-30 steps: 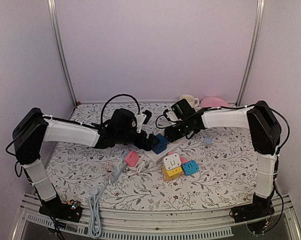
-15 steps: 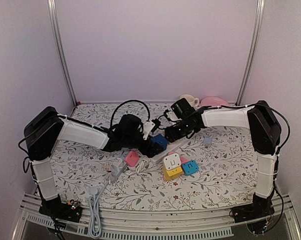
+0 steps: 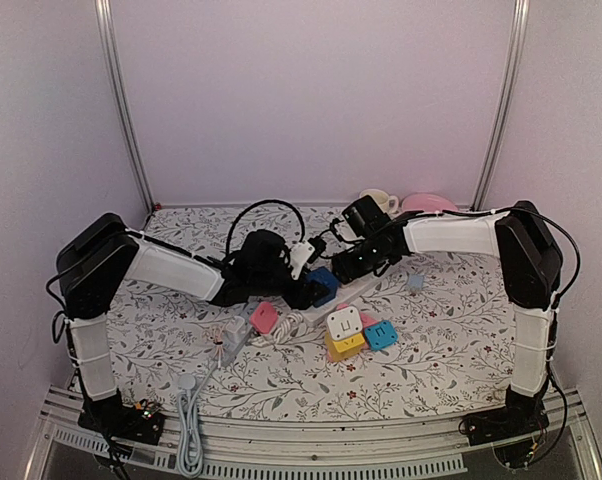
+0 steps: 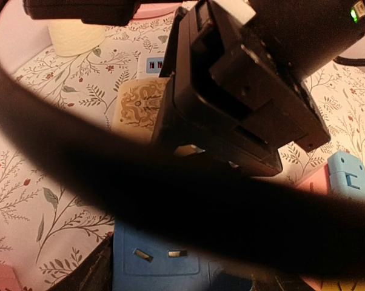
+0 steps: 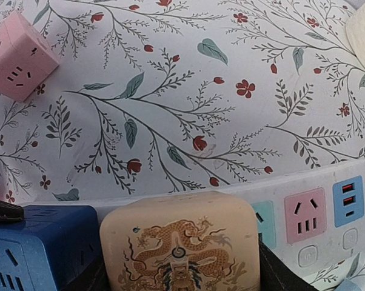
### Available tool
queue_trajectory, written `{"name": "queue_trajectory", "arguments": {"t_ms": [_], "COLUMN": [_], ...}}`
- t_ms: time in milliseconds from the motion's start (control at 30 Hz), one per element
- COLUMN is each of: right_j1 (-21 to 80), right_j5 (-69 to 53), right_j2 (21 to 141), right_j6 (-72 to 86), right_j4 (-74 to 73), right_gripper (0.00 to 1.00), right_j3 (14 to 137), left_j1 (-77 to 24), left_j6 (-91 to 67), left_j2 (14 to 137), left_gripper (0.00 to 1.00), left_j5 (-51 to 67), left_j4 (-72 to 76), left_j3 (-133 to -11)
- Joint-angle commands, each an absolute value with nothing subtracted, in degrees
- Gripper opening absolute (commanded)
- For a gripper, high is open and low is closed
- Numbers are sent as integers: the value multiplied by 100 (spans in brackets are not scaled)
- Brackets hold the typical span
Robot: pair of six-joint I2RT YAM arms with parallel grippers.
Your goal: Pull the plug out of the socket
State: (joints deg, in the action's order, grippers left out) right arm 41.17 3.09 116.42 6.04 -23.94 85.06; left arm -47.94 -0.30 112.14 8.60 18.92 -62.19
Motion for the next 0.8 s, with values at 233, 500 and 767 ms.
{"name": "queue_trajectory", "arguments": {"t_ms": [233,500,767], "right_j1": [4198,4125,4175], "right_j5": [340,86,361], "right_j2": [10996,10978,11056], "right_j6": [697,781,739], "right_j4": [-1667,-1532,-1728], "right_gripper": [4,4,4], "right_j3": [8560,8553,8905], "left_j1": [-4815,-4645,-4623], "left_j6": [-464,-751,-821], "left_j2": [11740,12061,12208], "left_gripper": [6,0,0], "left_j5": [897,1049,1109], "left_j4": [1870,1712,1471], "left_j3": [-5670,-5562,-5698]}}
